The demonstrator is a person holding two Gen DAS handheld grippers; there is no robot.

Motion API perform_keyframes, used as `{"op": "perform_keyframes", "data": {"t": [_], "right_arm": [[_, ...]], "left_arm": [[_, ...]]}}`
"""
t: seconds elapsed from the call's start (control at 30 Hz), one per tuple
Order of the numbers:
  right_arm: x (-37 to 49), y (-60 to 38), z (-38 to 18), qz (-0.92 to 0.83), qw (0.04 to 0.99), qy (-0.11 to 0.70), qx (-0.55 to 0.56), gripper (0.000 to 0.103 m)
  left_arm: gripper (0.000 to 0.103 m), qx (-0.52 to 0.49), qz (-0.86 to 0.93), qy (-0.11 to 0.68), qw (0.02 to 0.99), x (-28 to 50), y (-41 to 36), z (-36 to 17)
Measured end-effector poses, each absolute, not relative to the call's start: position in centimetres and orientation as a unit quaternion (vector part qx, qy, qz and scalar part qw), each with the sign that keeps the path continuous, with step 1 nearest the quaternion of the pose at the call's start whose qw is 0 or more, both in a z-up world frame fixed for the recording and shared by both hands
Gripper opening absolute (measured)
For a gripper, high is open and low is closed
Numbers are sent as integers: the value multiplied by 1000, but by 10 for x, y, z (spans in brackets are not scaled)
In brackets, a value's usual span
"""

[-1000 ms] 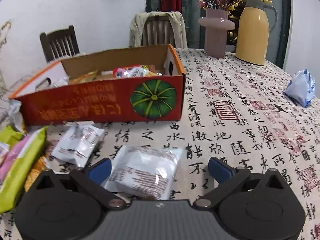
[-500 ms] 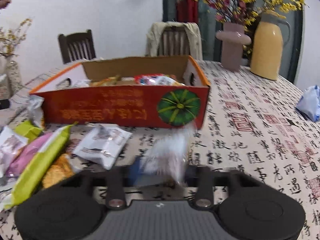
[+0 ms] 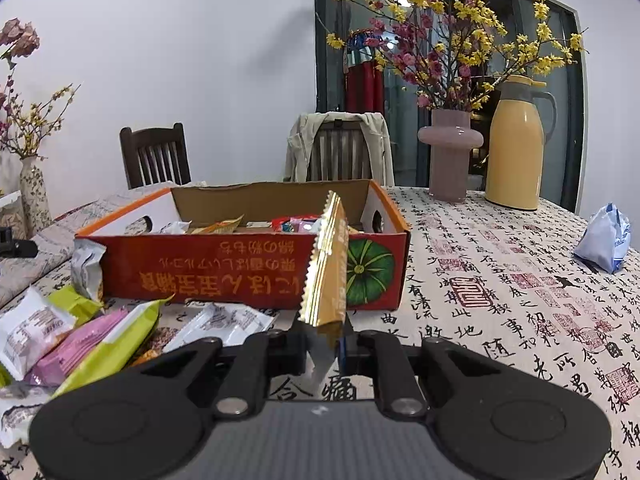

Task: Organize snacks
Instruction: 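Grasp the gold wafer packet with the right gripper, then hold the gold packet in the right gripper while the left grasps a white packet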

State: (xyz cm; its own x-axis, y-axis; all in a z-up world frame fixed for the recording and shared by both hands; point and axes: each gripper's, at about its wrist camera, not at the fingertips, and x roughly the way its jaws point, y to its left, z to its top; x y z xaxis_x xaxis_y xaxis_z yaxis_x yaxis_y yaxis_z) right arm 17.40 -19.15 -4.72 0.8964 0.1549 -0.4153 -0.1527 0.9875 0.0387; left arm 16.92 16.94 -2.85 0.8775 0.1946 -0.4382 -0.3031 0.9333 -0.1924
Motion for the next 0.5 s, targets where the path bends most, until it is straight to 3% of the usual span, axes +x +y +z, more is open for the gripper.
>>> {"op": "perform_keyframes", "data": {"t": [0.5], "right_arm": [[176, -198, -52, 101, 970, 219, 31, 14]], "left_arm": [[103, -104, 111, 324, 934, 152, 155, -34]]}}
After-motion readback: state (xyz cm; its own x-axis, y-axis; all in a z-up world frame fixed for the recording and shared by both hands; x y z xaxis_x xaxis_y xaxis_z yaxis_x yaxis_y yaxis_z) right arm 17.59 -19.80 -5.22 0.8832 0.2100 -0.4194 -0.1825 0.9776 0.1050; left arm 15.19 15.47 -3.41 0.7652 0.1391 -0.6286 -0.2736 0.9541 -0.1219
